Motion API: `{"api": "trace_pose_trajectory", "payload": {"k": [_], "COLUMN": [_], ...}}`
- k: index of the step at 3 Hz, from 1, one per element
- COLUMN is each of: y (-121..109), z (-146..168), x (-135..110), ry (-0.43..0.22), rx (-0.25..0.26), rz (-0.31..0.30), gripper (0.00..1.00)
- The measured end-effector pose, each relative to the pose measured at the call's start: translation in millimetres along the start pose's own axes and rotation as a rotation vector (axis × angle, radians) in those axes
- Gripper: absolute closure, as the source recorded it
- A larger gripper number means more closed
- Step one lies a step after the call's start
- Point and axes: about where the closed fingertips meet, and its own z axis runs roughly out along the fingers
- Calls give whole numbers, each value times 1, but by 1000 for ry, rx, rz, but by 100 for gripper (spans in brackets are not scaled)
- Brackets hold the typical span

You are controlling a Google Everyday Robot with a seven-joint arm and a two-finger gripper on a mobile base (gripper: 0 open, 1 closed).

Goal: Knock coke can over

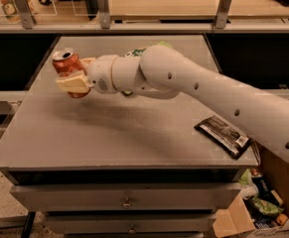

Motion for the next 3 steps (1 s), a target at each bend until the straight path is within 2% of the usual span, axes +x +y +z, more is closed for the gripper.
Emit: {"api": "trace_pose_trajectory", "payload": {"k": [1,2,3], "y": [-14,-36,-54], "z": [-16,-33,-63], "x": [-24,-30,-9], "ry": [129,314,492], "rx": [-9,-28,-67], "rz": [-108,-274,-383], "gripper": [100,100,100]}}
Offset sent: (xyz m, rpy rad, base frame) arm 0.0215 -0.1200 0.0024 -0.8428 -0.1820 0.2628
